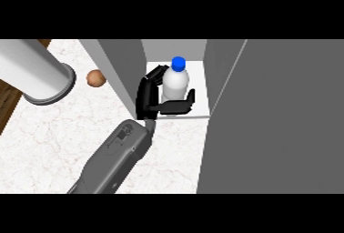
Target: Pick up the bottled water, place it into the cabinet and close the cabinet
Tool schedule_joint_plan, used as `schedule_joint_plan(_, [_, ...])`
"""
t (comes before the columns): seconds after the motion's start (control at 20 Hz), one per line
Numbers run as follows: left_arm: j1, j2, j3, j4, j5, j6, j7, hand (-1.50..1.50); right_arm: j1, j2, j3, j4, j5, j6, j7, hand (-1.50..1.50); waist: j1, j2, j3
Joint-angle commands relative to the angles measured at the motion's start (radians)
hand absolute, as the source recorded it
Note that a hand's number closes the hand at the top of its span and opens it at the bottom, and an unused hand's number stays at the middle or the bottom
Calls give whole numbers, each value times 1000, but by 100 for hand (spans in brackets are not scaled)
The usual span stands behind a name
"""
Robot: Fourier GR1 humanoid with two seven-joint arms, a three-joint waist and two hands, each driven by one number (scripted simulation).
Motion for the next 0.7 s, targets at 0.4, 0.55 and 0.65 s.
schedule_joint_plan(0.4, [-239,0,71,359,118,82,-63,150,47,-53,-66,-153,-57,33,66,-150,-18,7,0])
schedule_joint_plan(0.55, [-185,0,22,390,160,112,-137,150,107,-35,-24,-88,-28,43,-47,-150,-20,5,0])
schedule_joint_plan(0.65, [-250,0,101,488,143,59,-172,150,89,-33,-35,-105,-33,42,-28,-150,-16,7,0])
